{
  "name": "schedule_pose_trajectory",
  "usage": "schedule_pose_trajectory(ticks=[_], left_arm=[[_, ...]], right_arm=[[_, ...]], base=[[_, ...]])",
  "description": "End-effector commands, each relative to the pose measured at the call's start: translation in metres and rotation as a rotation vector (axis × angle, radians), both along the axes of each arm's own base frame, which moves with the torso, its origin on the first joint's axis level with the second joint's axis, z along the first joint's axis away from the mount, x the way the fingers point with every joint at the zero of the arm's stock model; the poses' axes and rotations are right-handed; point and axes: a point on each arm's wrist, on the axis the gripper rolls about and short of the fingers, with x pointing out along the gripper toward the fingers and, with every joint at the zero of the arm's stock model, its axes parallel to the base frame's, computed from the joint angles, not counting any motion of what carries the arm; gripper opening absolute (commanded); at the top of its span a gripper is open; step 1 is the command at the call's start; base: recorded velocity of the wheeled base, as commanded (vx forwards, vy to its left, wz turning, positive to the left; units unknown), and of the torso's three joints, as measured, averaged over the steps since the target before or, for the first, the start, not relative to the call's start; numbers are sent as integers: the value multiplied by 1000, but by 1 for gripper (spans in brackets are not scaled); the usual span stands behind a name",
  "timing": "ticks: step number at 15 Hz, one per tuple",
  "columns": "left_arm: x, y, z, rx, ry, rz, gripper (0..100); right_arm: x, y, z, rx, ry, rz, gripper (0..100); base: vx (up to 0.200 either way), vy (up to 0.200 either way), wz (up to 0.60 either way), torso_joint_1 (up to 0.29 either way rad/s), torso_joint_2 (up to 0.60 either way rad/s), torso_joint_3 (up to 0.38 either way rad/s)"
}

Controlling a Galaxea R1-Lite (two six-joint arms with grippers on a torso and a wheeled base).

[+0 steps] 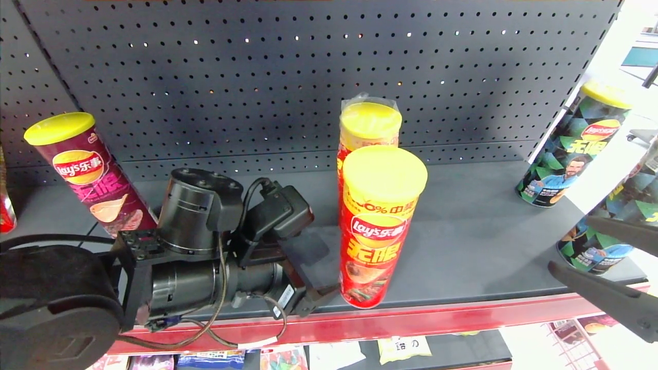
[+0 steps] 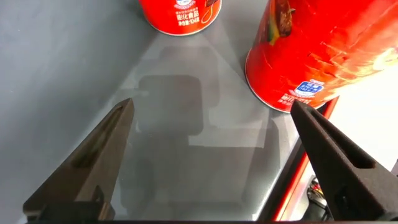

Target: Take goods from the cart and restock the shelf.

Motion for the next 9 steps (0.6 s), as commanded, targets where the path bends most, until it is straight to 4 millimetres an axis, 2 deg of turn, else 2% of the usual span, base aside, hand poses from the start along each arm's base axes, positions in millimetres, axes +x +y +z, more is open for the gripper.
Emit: schedule_pose_trajectory(ticks=[1,2,4,5,6,8,9], left_arm=[[-1,3,1,-3,-3,9,100],[-5,9,7,-16,-16,20,100],[-14,40,19,-35,-64,118,100],[-33,71,30,-68,-111,191,100],[-54,91,35,-95,-140,226,100],[-95,124,43,-111,-183,298,100],[-110,135,45,-106,-183,325,100]], right_arm=[[0,0,-4,-9,12,1,100],[-4,-2,-7,-8,11,1,100],[-13,-8,-12,-3,-2,-3,100],[-23,-17,-16,-4,1,-34,100],[-33,-25,-18,-8,11,-60,100],[-54,-38,-25,-9,27,-118,100],[-59,-41,-26,-5,23,-146,100]], base=[[0,0,0,0,0,0],[0,0,0,0,0,0],[0,0,0,0,0,0],[0,0,0,0,0,0],[0,0,0,0,0,0],[0,0,0,0,0,0],[0,0,0,0,0,0]])
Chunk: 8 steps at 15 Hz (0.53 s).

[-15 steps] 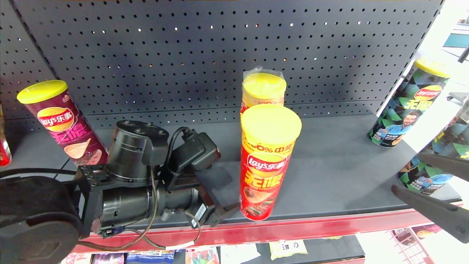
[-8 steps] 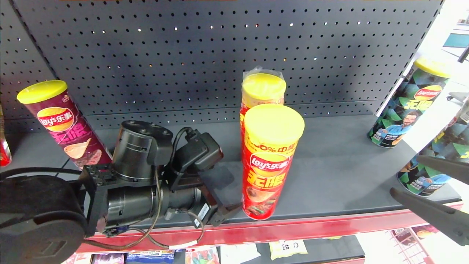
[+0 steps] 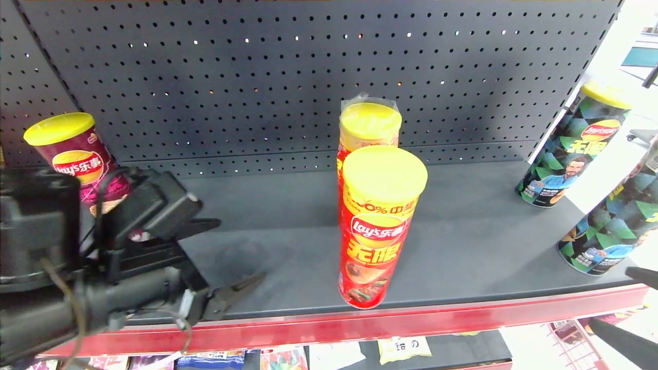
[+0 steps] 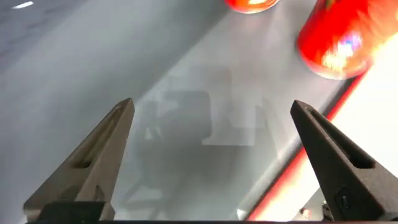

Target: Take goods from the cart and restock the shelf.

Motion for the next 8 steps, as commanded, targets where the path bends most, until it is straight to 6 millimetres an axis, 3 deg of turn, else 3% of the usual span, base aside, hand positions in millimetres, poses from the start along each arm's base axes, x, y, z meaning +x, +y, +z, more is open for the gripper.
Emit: schedule_pose_trajectory(ticks=[1,4,6,8], left_arm=[[-87,69,12,-65,-71,173,100],[-144,97,-2,-119,-53,306,100],[-164,105,-14,-149,-48,410,100],[-171,108,-30,-202,-28,521,100]], right_arm=[[-28,-17,0,40,-86,-124,100],[-37,-23,5,38,-110,-300,100],[-45,-26,5,6,-49,-465,100],[-48,-26,6,-6,-10,-536,100]], base=[[0,0,0,0,0,0],[0,0,0,0,0,0],[0,0,0,0,0,0],[0,0,0,0,0,0]])
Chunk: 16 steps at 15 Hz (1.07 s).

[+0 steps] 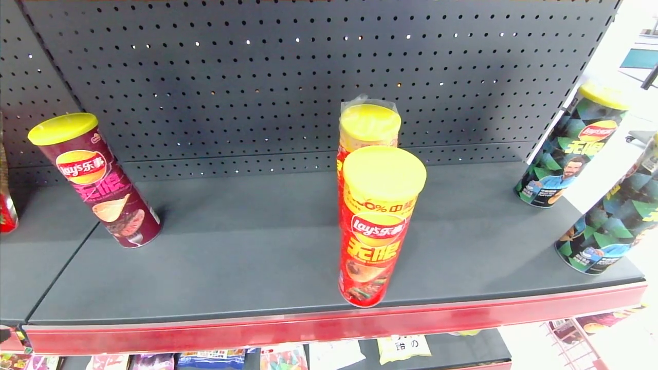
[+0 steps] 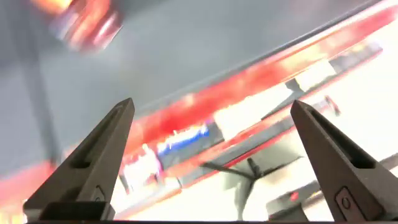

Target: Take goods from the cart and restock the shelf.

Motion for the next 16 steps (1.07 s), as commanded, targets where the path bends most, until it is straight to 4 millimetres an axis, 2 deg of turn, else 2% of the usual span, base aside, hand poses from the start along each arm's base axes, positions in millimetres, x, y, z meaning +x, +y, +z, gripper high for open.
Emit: schedule_pose_trajectory(ticks=[1,2,4,8,12,16], left_arm=[[-26,8,-22,-43,-76,169,100],[-28,8,-25,-50,-122,206,100],[-27,7,-24,-86,-160,95,100],[-23,6,-23,-17,-152,69,100],[-24,7,-23,13,-166,71,100],[-25,7,-21,15,-176,76,100]], right_arm=[[-6,0,6,-3,-26,-67,100],[-5,0,4,-6,-20,-64,100],[-5,-1,2,-17,-17,-69,100],[-5,-1,5,-25,-29,-77,100],[-5,-1,-6,-40,1,-73,100],[-6,-1,-10,-47,7,-68,100]], base=[[0,0,0,0,0,0],[0,0,0,0,0,0],[0,0,0,0,0,0],[0,0,0,0,0,0],[0,0,0,0,0,0],[-200,0,0,10,4,1]])
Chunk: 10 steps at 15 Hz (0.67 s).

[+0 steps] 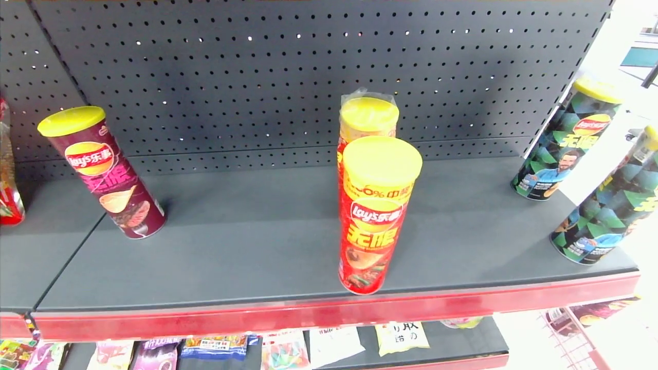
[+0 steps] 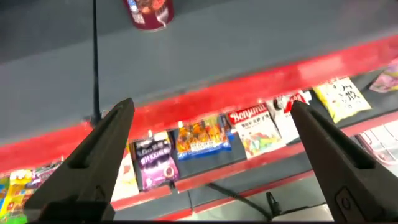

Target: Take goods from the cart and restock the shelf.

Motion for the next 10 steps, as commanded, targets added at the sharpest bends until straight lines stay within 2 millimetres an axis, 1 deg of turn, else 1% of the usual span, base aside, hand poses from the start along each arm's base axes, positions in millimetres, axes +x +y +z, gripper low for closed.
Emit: schedule_pose_trajectory(ticks=[1,4,5,8,10], left_arm=[[0,0,0,1,-1,1,100],[-4,1,-1,-1,-21,10,100],[-4,1,-1,0,-22,17,100],[-4,1,-1,1,-23,17,100],[-4,1,-1,18,-29,13,100]], right_arm=[[-1,0,-2,-3,-1,1,100],[-5,0,-13,-8,7,4,100],[-8,0,-19,-29,9,10,100],[-10,0,-24,-56,5,18,100],[-10,0,-24,-56,5,18,100]], base=[[-200,0,0,-7,-7,7],[-200,0,0,-4,-4,-1],[-200,0,0,2,-7,7],[-200,0,0,4,2,2],[0,0,0,0,0,0]])
